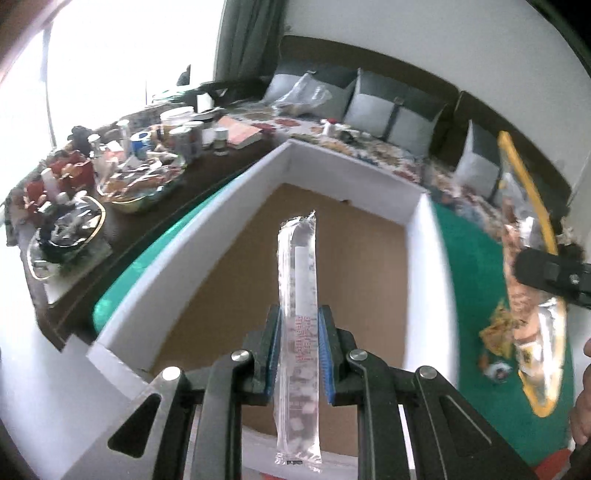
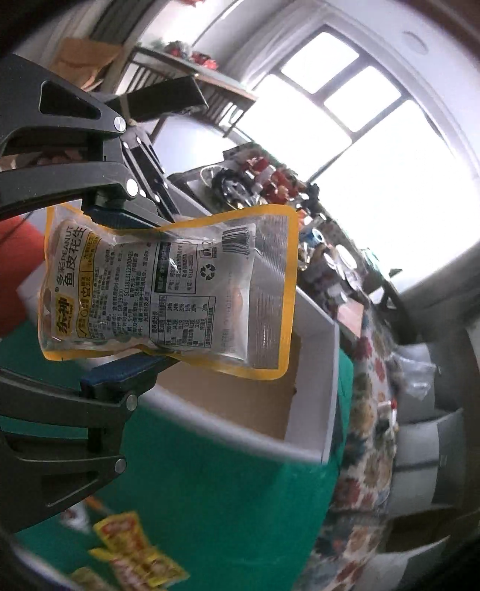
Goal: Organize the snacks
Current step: 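Carry both snacks over the white box and release them inside, then return both open tools to the snack pile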
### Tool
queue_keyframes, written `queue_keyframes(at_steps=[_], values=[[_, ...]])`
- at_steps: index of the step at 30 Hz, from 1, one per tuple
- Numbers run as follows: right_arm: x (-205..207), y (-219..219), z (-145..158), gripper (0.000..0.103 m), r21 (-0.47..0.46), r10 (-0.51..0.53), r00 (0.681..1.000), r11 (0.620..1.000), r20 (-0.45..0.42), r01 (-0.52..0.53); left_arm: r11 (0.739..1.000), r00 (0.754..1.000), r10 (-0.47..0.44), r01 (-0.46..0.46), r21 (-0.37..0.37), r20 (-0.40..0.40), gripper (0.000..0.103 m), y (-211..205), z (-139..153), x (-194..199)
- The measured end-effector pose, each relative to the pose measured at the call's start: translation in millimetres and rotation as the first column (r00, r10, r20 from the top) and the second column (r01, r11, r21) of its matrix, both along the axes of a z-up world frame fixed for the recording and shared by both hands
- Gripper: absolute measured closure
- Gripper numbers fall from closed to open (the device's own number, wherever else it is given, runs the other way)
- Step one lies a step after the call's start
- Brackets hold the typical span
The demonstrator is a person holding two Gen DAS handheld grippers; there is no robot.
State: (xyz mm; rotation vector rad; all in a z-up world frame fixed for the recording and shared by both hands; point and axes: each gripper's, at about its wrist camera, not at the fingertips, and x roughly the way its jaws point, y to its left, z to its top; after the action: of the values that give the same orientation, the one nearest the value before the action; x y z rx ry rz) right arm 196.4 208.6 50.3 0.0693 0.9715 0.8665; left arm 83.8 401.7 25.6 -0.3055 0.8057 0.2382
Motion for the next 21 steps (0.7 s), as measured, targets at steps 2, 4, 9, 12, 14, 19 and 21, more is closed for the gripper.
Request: queue_keyframes(at_steps=[2, 4, 9, 12, 14, 19, 21], values=[[1.8, 14.3, -12.7, 0.042, -0.022, 0.005, 1.000, 1.000, 0.005, -0.004, 1.000, 1.000, 0.003, -0.002, 0.029, -0.015, 0.085, 0.3, -5.8, 0.1], [2.8, 23.1, -23.0, 0.042, -0.029, 0.001, 1.000, 1.000, -0.010, -0.001, 0.999, 1.000, 0.001, 0.000, 0.047, -0.023, 0.085, 1.4, -9.0, -3.2], [-0.7, 33.6, -37.6, 0.028, -0.063, -0.016, 1.000, 0.998, -0.013, 0.015, 0.991, 0.997, 0.057, -0.051, 0.128, -0.048, 0.062, 1.6, -14.3, 1.8], [-2.4, 26.4, -37.4, 0.023, -0.077, -0.023, 1.000, 0.997, -0.014, 0.022, 0.985, 0.997, 0.079, -0.074, 0.156, -0.027, 0.023, -0.7, -11.0, 0.1], [-2.2, 13.9, -33.0, 0.023, -0.071, -0.042, 0.999, 0.997, 0.011, 0.043, 0.981, 0.997, 0.077, -0.074, 0.181, -0.010, 0.022, -5.8, -5.5, -1.5], [2.9, -41.4, -28.3, 0.023, -0.044, -0.109, 0.993, 0.993, 0.035, 0.111, 0.982, 0.998, 0.059, -0.058, 0.181, -0.001, 0.021, -21.2, 2.7, 0.2], [3.1, -65.5, -31.1, 0.023, -0.062, -0.135, 0.989, 0.988, 0.057, 0.138, 0.981, 0.999, 0.043, -0.044, 0.190, 0.010, 0.020, -34.2, 9.1, -0.2]])
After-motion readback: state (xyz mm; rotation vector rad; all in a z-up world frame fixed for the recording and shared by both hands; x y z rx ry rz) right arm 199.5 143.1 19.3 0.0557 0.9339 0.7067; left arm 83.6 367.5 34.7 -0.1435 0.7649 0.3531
